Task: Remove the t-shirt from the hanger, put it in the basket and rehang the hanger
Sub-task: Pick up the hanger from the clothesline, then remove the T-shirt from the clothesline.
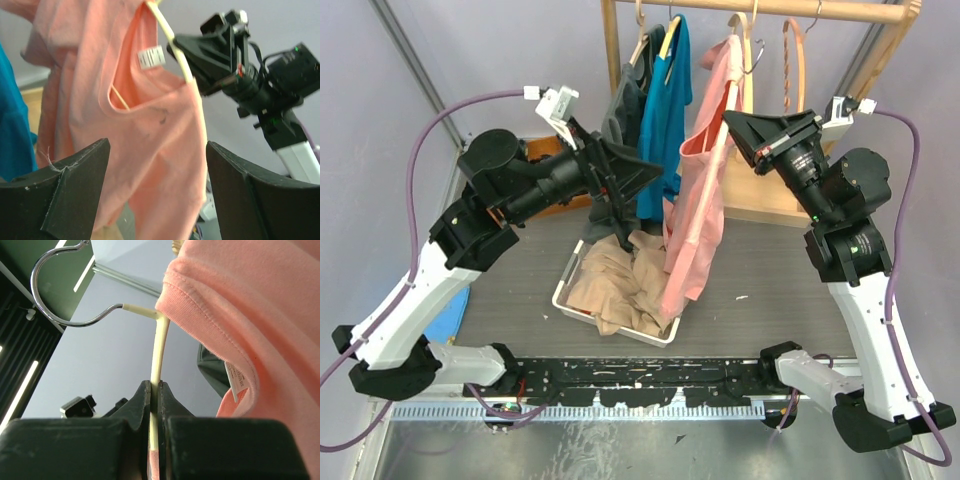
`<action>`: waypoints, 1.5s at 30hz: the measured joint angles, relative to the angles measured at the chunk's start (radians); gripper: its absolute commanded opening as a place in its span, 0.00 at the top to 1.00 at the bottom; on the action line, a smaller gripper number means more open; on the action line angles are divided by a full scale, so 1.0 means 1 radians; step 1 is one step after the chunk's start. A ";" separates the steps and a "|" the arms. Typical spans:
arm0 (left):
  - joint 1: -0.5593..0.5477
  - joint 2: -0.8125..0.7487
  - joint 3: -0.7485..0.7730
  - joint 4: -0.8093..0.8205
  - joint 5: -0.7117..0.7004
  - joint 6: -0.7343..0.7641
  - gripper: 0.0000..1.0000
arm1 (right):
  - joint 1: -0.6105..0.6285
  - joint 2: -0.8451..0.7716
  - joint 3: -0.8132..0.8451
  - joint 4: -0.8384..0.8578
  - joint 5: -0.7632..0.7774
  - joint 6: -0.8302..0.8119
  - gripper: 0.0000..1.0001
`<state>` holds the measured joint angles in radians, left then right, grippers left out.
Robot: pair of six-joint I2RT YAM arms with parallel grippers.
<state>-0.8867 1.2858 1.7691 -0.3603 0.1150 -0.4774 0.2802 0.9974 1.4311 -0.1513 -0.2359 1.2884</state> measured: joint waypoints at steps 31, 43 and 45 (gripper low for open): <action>-0.254 -0.123 -0.311 -0.124 -0.143 0.034 0.14 | 0.000 0.056 0.037 0.027 0.123 -0.029 0.99; -0.279 -0.076 -0.311 -0.116 -0.220 0.062 0.22 | 0.000 0.069 0.047 0.040 0.127 -0.028 0.99; -0.282 -0.074 -0.311 -0.115 -0.241 0.070 0.22 | 0.000 0.072 0.047 0.047 0.127 -0.026 0.99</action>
<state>-1.1687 1.2121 1.4582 -0.4751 -0.1265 -0.4072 0.2802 1.0695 1.4784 -0.1043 -0.1089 1.2625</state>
